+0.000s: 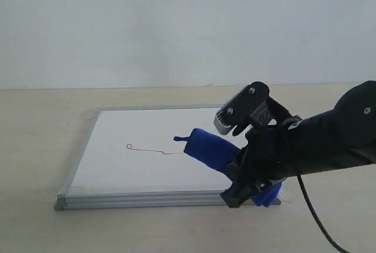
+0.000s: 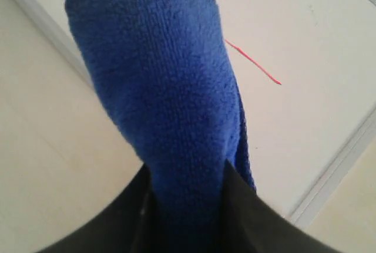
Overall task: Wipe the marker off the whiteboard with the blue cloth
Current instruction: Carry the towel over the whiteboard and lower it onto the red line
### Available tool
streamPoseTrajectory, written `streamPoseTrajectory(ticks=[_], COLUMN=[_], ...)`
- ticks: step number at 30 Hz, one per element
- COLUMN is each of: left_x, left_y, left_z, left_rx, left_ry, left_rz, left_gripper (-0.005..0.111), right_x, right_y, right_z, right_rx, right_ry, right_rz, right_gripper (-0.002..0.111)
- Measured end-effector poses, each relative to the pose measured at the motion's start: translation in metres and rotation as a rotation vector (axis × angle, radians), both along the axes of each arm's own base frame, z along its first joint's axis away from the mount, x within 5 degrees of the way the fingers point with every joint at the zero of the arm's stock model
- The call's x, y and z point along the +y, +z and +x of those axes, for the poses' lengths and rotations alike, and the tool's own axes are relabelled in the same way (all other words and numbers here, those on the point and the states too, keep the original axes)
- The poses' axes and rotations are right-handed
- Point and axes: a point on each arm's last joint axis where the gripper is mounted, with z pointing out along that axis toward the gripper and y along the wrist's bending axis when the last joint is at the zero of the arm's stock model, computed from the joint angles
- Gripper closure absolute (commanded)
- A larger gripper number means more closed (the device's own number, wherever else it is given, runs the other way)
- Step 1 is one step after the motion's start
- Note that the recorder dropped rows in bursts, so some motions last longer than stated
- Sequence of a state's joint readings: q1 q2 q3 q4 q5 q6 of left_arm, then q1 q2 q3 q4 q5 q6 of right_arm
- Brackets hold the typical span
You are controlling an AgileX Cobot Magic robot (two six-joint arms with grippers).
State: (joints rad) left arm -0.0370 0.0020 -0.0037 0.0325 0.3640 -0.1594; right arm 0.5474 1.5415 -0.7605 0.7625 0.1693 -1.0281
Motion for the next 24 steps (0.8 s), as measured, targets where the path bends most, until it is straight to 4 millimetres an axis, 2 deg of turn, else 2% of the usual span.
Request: streamPoseTrajectory(ticks=[11, 20, 24], left_x=[0.0, 0.0, 0.0], left_y=[0.0, 0.0, 0.0], left_z=[0.0, 0.0, 0.0], left_rx=[0.0, 0.0, 0.0], left_ry=[0.0, 0.0, 0.0], left_rz=[0.0, 0.0, 0.0], left_gripper=[0.103, 0.103, 0.103], right_x=[0.012, 0.015, 0.009], right_y=[0.03, 0.054, 0.066], right_z=[0.011, 0.022, 0.03], right_rx=[0.142, 0.137, 0.149], right_ry=[-0.201, -0.214, -0.229], right_rz=[0.216, 0.174, 0.161], right_gripper=[0.108, 0.108, 0.108])
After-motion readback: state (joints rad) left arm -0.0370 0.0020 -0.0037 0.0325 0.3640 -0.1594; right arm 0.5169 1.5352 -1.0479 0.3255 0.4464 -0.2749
